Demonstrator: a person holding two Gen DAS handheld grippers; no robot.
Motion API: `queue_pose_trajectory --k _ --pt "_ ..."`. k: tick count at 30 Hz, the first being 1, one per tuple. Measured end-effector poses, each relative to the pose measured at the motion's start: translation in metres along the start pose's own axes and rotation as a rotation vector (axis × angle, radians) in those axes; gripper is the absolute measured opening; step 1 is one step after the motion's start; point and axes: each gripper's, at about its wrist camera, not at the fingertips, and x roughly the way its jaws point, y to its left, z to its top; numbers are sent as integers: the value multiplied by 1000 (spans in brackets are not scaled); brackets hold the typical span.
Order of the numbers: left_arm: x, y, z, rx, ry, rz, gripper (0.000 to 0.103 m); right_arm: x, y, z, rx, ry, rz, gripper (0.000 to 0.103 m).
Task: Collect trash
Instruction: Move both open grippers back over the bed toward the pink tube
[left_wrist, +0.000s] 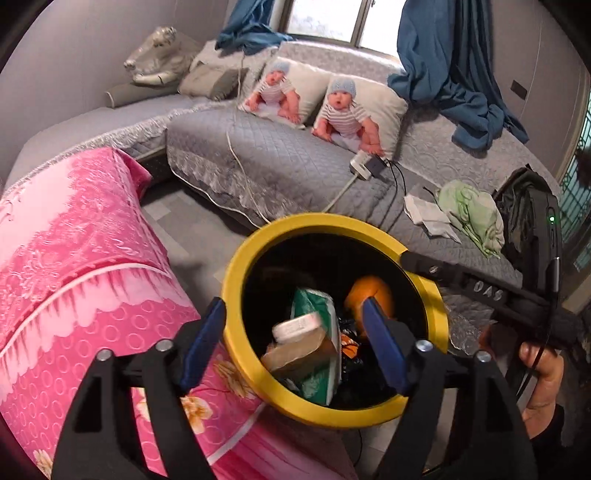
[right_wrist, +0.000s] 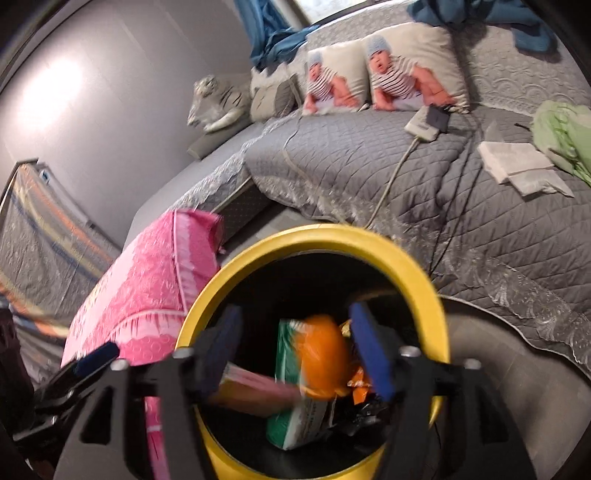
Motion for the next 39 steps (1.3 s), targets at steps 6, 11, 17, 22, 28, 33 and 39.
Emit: queue_pose_trajectory --k 6,11,17,22,28,33,39 --pt "-35 20 3 -65 -121 10 91 -14 10 6 -24 -37 37 62" --pt "-106 60 17 -154 -326 21 95 -30 52 5 -178 -96 153 66" --pt "-245 125 8 -171 -616 156 95 -65 133 -2 -445 -202 342 81" --pt "-359 172 -21 -266 -771 370 95 -72 194 -1 -560 -188 473 84" --pt "-466 204 -59 -310 -877 503 95 -74 271 -18 -708 -160 570 84" --pt "-524 217 -99 -222 -912 705 95 -73 328 -40 -846 -117 629 84" --pt "-551 260 -147 -230 -918 731 95 -58 378 -68 -955 -50 647 84"
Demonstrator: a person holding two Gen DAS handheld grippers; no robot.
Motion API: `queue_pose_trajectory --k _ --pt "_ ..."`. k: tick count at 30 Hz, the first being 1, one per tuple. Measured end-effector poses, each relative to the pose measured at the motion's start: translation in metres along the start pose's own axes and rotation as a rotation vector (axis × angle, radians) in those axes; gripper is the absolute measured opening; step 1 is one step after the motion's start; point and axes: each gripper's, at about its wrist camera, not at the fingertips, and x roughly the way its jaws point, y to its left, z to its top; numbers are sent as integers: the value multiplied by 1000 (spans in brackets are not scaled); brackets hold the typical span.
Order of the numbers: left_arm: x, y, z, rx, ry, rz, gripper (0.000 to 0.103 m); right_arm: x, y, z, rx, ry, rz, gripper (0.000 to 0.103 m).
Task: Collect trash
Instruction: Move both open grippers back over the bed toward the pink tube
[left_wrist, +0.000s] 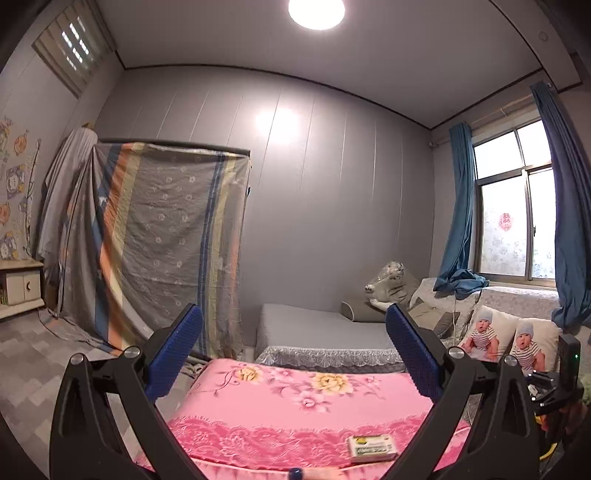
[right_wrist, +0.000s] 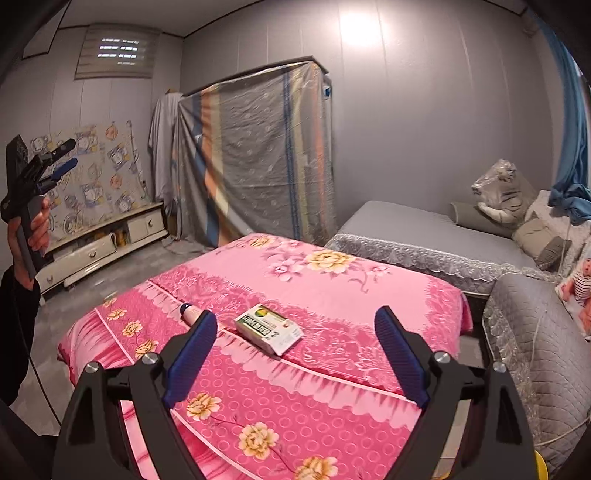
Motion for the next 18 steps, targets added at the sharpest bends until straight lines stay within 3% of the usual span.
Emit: queue_pose_trajectory --k 4,9,12,18 --pt "33 40 -40 -37 155 -147 95 33 15 1 -8 55 37 84" --pt "56 36 -96 79 301 -177 95 67 39 1 -91 120 104 84" --pt "54 36 -120 44 332 -211 95 96 68 3 -186 178 195 84" --pt "33 43 -144 -57 334 -161 95 187 150 5 -381 334 400 73"
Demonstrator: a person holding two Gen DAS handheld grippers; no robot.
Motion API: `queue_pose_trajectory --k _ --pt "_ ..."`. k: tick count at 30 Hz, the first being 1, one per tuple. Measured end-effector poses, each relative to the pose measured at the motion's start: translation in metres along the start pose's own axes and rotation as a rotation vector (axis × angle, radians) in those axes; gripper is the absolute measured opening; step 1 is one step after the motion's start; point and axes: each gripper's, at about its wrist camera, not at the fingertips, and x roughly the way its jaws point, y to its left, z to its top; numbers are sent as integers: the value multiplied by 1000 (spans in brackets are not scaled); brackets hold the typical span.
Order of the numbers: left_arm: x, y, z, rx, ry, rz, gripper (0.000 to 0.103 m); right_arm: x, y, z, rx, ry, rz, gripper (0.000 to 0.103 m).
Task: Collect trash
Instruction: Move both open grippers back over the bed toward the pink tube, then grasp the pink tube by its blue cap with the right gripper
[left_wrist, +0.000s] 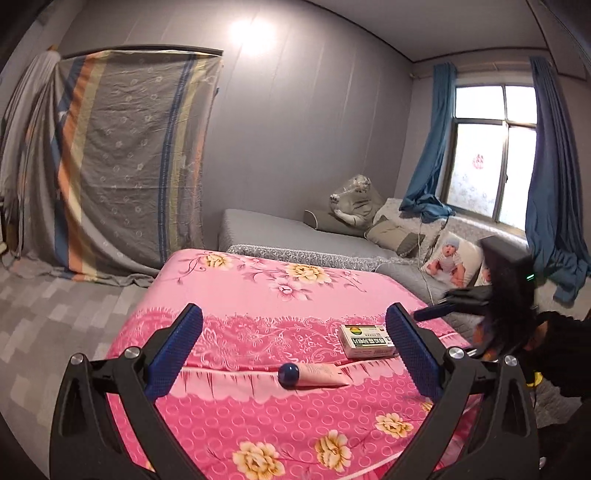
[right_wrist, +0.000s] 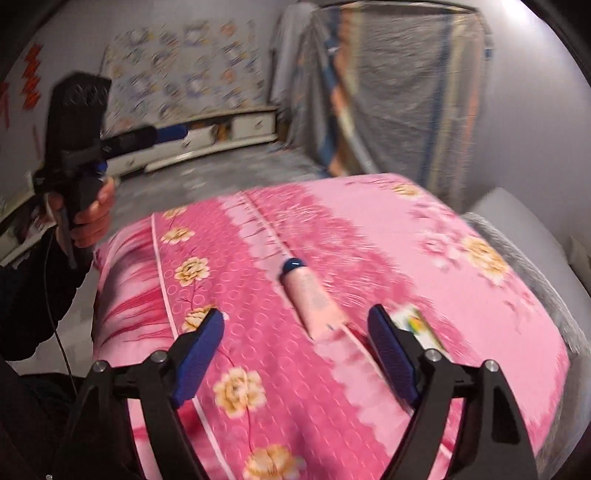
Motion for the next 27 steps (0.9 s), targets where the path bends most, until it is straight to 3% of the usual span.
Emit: queue_pose_trajectory --k 5,10,16,27 --pt "-13 18 -19 -138 -6 46 95 76 12 24 -102 146 75 53" --pt "-19 40 -32 -267 -14 37 95 113 -3 37 -124 221 79 51" --pt "-12 57 -43 -348 -9 31 95 136 -18 42 -104 276 129 51" --pt "-9 63 -50 -382 2 9 95 170 -26 41 -62 330 148 50"
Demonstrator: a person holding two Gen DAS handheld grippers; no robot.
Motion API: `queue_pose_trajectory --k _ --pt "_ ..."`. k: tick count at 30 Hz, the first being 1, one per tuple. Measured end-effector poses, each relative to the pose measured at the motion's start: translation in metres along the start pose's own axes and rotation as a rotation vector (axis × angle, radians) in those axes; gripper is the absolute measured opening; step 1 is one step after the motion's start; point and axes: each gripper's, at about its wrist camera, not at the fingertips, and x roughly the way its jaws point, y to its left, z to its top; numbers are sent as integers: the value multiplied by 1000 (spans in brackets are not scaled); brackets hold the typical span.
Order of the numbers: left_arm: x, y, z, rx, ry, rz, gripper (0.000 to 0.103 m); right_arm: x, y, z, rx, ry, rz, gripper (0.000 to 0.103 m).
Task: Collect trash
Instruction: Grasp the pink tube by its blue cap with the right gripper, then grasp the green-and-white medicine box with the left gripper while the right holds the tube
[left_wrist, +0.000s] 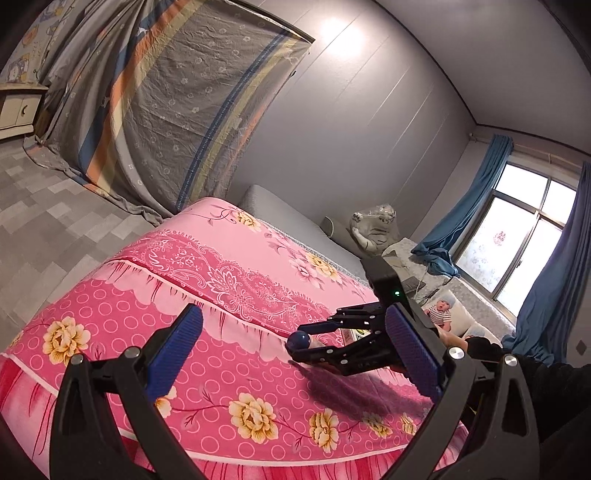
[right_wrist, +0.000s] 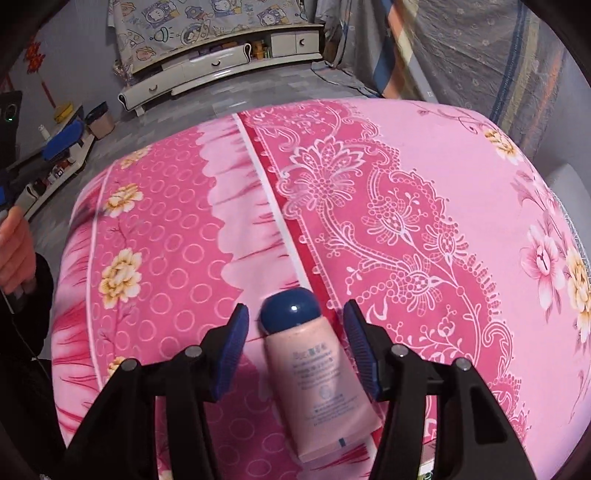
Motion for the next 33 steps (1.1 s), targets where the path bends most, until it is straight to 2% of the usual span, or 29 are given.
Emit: queue_pose_trajectory --k 1,2,7,9,13,16,20,23,25,29,33 --pt "0 -1 0 4 2 4 95 2 -1 0 3 3 3 41" --pt "0 -2 -1 11 2 10 95 1 -2 0 13 -8 14 38" --pt "0 -12 0 67 -2 40 95 -25 -11 -5 95 -110 57 34" --pt "4 -21 1 113 0 45 95 -48 -22 -13 151 -183 83 34" --pt "25 -54 4 284 21 38 95 -108 -50 -44 276 -350 98 33" --pt "49 -84 6 438 69 -33 95 -160 -71 -80 368 -485 91 32" --pt "94 -120 0 662 157 -111 95 -212 -82 -135 444 -593 44 32" --pt "130 -139 -7 724 266 -252 95 -234 -83 -175 488 -641 33 32" --pt "156 -154 -15 783 343 -313 95 -241 -82 -197 517 -662 24 32" --pt "195 -179 -34 877 450 -389 95 -253 -82 -246 595 -701 8 33" --pt "229 -194 -46 946 520 -453 95 -262 -80 -275 617 -714 -12 33"
